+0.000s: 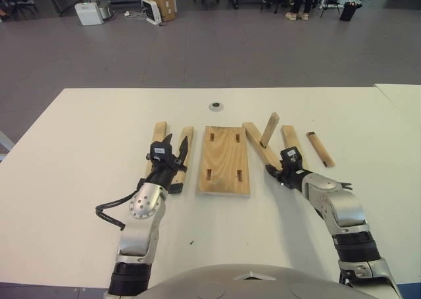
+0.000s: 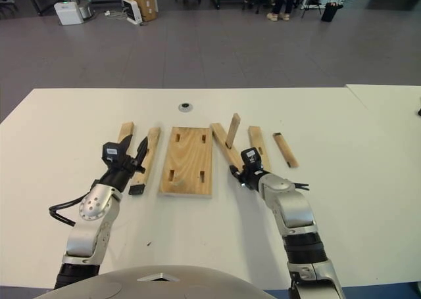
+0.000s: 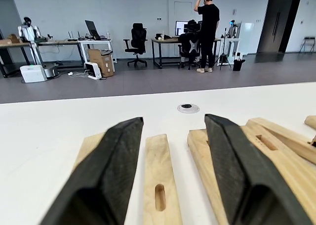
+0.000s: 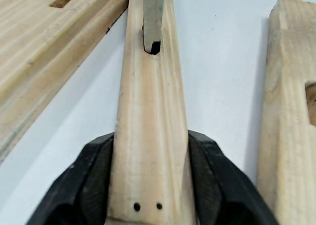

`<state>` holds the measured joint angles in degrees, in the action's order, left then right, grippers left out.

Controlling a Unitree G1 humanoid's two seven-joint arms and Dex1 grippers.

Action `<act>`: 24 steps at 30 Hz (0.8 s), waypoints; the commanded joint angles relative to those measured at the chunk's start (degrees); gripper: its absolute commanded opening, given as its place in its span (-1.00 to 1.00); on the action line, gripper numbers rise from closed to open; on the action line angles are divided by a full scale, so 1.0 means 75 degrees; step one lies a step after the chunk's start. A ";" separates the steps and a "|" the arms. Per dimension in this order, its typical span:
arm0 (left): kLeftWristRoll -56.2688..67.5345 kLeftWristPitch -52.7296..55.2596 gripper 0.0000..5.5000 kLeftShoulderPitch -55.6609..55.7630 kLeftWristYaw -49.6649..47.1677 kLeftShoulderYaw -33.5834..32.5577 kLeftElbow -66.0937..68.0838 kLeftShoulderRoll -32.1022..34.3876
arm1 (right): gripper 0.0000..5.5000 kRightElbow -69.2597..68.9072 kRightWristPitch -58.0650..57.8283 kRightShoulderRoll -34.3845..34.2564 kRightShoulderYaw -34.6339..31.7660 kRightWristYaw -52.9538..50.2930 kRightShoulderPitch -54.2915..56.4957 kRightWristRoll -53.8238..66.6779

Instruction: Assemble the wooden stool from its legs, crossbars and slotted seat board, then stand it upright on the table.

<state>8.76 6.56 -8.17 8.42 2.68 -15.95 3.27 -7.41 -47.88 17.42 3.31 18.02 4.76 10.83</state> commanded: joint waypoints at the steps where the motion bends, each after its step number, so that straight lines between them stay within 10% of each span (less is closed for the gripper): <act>1: 0.0801 0.0481 -0.17 0.0177 0.0326 -0.0394 -0.0324 0.0092 | -0.25 0.0377 0.0061 -0.0438 -0.0170 -0.0242 0.0210 0.0099; 7: 0.2756 0.1249 -0.17 0.1084 0.1453 -0.1661 -0.1026 0.1177 | -0.25 0.0740 0.1275 -0.0926 -0.1681 0.0118 0.2200 0.1351; 24: 1.0086 0.5320 0.87 0.3892 0.0531 -0.2726 -0.0340 0.2266 | -0.25 -0.0620 -0.1823 -0.0491 -0.2516 0.2428 0.3364 0.7548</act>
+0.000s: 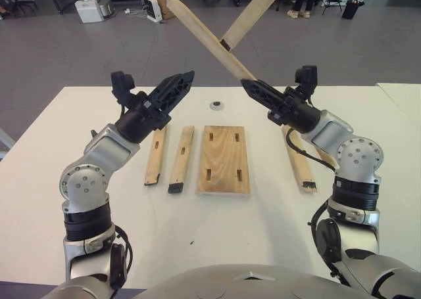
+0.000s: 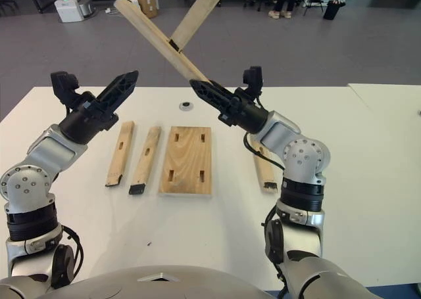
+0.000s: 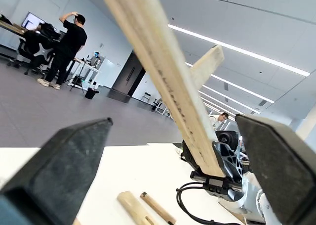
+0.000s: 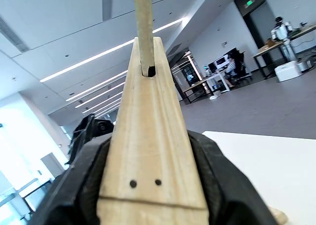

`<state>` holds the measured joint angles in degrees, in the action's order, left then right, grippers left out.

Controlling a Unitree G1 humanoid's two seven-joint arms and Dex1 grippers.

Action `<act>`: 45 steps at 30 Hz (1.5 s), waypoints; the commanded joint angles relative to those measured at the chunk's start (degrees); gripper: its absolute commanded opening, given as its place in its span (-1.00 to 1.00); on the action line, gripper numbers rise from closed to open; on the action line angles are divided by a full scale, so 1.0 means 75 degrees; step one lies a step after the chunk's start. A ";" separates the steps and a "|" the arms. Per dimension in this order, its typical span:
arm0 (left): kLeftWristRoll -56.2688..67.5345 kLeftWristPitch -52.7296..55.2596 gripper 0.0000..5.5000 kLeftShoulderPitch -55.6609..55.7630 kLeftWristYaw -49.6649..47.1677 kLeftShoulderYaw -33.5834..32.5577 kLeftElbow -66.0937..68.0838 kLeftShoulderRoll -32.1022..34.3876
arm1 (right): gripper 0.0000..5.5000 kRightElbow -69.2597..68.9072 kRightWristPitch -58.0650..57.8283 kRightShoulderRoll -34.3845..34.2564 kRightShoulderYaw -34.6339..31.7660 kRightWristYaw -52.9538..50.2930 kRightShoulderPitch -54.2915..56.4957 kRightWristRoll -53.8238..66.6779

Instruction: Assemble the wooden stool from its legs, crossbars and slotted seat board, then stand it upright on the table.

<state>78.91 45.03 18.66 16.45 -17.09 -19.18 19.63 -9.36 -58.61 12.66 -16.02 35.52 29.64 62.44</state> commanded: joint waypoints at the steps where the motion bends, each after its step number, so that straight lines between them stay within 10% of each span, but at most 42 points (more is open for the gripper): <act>1: 0.0960 0.0211 0.89 0.0400 -0.0674 -0.0075 0.0095 0.0082 | -0.25 -0.0461 -0.0482 0.0168 0.0144 0.0089 -0.0061 0.0820; 10: 0.2799 -0.0266 0.94 0.0419 -0.0760 -0.0195 -0.0259 -0.0019 | -0.25 -0.0713 -0.0708 0.0097 0.0605 -0.0290 -0.0526 0.1588; 27: 0.1910 -0.0712 -0.21 0.0081 -0.0395 -0.0118 -0.0097 -0.0005 | -0.25 -0.0621 -0.0588 0.0270 0.0852 -0.0884 -0.0732 0.2072; 45: -0.1336 -0.1075 -0.22 -0.0626 0.1002 -0.0183 0.0340 0.1348 | 0.18 0.2429 0.1820 0.0696 0.0086 -0.1497 -0.0277 -0.0456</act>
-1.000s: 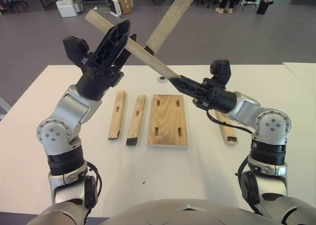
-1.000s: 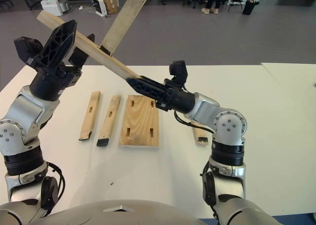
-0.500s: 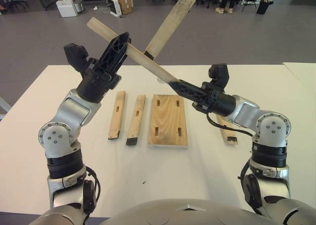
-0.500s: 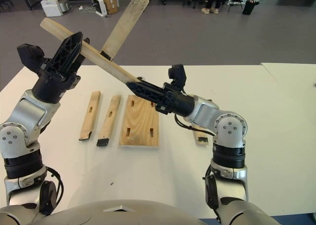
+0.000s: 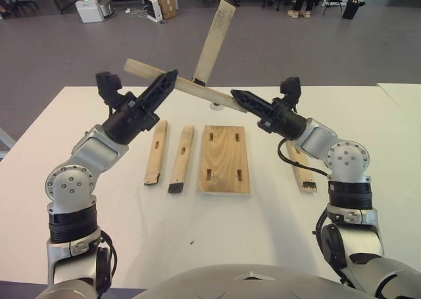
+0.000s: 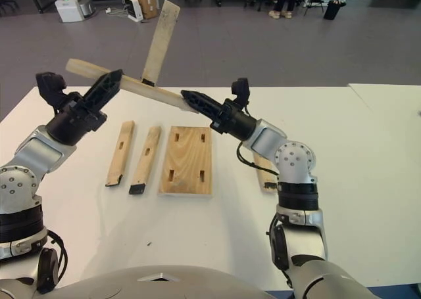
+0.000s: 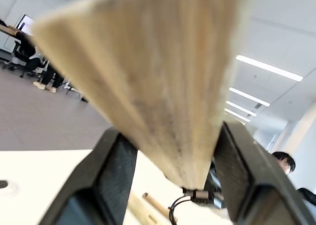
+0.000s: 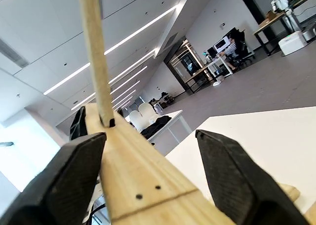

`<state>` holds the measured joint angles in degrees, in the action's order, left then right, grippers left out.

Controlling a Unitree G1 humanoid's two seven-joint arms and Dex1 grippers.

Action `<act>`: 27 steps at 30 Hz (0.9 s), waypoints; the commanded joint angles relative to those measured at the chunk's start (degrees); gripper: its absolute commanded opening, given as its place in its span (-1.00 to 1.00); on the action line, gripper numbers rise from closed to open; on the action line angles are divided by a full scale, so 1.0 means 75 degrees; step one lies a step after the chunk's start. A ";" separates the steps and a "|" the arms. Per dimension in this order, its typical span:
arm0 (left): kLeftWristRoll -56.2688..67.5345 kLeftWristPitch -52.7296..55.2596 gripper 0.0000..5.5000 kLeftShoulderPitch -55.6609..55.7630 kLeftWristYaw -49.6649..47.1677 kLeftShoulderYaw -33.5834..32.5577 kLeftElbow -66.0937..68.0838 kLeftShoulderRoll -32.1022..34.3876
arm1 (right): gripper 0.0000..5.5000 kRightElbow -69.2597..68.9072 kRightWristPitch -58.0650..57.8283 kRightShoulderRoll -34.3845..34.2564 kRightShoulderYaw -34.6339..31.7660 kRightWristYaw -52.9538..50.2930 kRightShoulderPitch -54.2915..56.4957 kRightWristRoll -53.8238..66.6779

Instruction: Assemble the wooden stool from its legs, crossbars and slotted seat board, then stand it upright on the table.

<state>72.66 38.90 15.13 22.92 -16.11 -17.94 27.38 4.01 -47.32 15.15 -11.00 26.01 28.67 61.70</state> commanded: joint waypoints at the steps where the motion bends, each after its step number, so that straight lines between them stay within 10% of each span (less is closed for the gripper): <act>1: -0.0485 -0.0271 -0.23 -0.0148 0.0208 -0.0334 0.0193 0.0224 | 0.18 0.0754 0.0256 0.0328 -0.0662 -0.0184 -0.0172 -0.0338; 7: -0.0463 -0.0315 -0.23 -0.0153 0.0570 -0.0375 0.0124 -0.0068 | 0.47 0.0559 0.0122 0.0203 -0.0741 0.0138 -0.0371 -0.0409; 18: -0.3511 -0.2139 -0.23 -0.0612 0.5411 0.0957 0.1106 0.1442 | 0.48 0.0873 0.0614 0.0235 -0.1007 0.0299 -0.0235 -0.0927; 27: -0.4871 -0.3423 -0.23 -0.0411 0.6691 0.1656 0.1808 0.1365 | 0.48 0.0813 0.0632 0.0163 -0.0952 0.0429 -0.0219 -0.1093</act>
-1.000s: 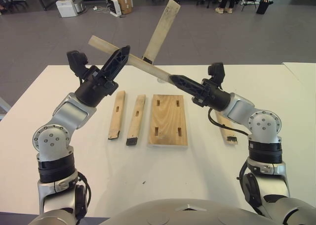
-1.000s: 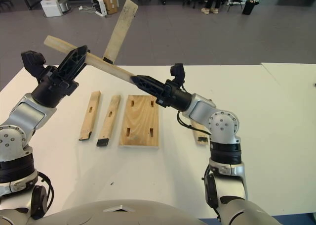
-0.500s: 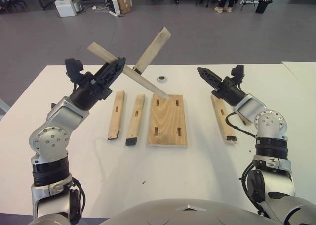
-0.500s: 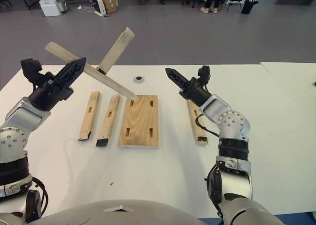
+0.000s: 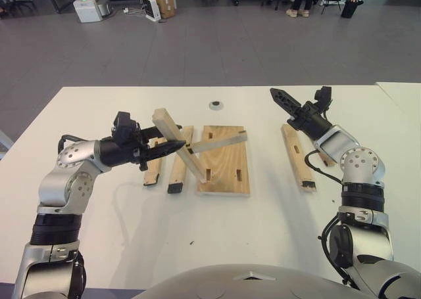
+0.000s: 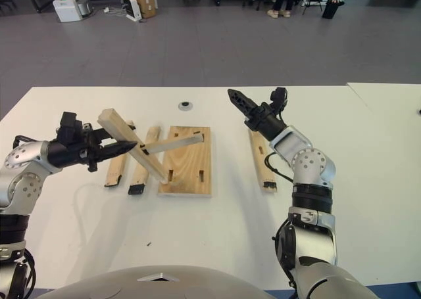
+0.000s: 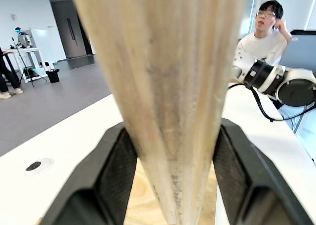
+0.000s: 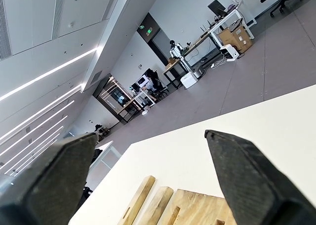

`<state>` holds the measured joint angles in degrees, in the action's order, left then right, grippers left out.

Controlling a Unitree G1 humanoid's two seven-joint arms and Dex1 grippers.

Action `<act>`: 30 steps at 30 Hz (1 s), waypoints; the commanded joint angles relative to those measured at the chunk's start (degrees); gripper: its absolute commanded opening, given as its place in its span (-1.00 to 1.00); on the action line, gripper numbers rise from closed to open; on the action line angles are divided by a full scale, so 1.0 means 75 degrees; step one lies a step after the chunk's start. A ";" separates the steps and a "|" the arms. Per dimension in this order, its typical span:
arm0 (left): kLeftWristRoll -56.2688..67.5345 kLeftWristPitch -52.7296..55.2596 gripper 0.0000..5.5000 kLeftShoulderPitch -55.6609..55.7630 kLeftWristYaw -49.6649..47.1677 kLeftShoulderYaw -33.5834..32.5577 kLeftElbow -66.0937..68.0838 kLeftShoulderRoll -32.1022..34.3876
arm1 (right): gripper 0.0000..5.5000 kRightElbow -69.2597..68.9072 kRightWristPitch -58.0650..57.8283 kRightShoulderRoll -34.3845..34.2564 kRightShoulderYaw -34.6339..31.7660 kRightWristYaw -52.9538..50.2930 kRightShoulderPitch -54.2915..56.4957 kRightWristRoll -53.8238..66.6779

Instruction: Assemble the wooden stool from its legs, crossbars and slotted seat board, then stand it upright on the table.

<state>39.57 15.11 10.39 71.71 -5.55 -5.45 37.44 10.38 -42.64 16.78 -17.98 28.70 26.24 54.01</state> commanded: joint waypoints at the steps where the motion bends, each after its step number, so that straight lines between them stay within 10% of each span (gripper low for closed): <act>1: -0.0499 -0.0315 -0.23 0.0253 0.0223 0.0290 0.0176 0.0012 | 0.48 -0.0033 0.0006 -0.0057 -0.0021 0.0076 0.0109 -0.0078; 30: -0.1752 0.0140 -0.24 0.0868 0.0420 0.1760 0.0350 0.0287 | 0.48 -0.0241 -0.0059 -0.0307 0.0044 0.0102 -0.0118 -0.0341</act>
<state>30.75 13.59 18.09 75.28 4.45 -2.68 37.93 9.73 -42.61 14.77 -17.75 29.82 26.04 51.76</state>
